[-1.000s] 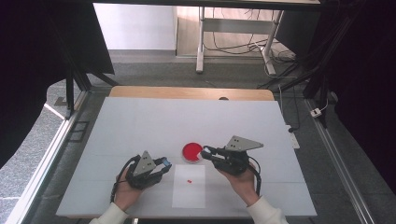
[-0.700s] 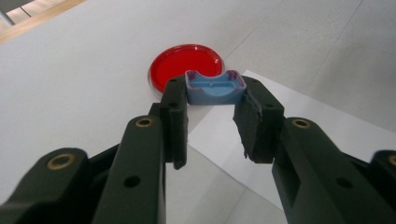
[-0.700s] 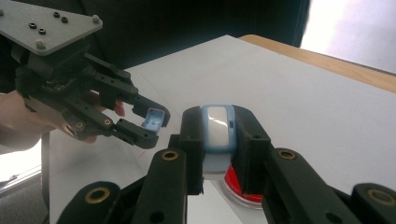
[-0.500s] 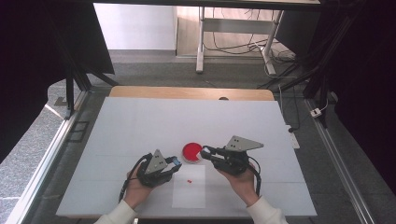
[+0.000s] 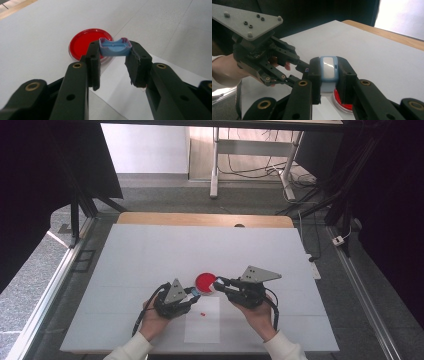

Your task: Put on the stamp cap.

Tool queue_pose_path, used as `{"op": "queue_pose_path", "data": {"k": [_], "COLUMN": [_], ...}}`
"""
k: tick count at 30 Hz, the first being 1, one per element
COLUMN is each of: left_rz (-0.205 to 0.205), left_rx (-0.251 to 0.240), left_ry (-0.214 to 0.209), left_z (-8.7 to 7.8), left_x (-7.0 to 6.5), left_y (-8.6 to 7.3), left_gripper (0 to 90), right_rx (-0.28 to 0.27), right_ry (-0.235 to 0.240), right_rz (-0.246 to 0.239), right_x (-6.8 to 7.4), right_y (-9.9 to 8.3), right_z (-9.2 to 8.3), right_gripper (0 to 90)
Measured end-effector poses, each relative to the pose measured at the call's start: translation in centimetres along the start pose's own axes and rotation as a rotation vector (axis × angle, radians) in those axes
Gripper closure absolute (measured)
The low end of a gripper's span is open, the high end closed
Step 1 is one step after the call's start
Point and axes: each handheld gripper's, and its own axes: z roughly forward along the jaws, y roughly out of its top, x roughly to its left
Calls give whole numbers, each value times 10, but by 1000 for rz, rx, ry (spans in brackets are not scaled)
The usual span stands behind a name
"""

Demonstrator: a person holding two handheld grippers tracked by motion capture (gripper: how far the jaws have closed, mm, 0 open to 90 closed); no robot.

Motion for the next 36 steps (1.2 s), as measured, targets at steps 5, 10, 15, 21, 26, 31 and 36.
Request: {"op": "queue_pose_path", "data": {"k": [5, 10, 15, 21, 26, 31, 36], "left_rz": [0, 6, 10, 13, 17, 19, 21], "left_rx": [3, 5, 6, 9, 8, 7, 9], "left_ry": [-5, -13, -20, -22, -25, -27, -30], "left_z": [5, 10, 14, 19, 24, 26, 28], "left_x": [-2, -4, -6, -7, -9, -10, -12], "left_y": [2, 5, 8, 9, 12, 14, 14], "left_gripper": [648, 648, 648, 649, 648, 649, 648], "right_rx": [3, 1, 1, 0, -1, 5, 17], "right_ry": [3, 5, 7, 9, 13, 16, 13], "right_rz": [-1, -2, -1, 1, 6, 7, 7], "right_x": [1, 2, 2, 3, 4, 5, 6], "right_y": [0, 0, 0, 0, -1, -1, -3], "right_z": [0, 1, 1, 2, 3, 5, 7], "right_gripper": [753, 753, 753, 753, 752, 752, 752]}}
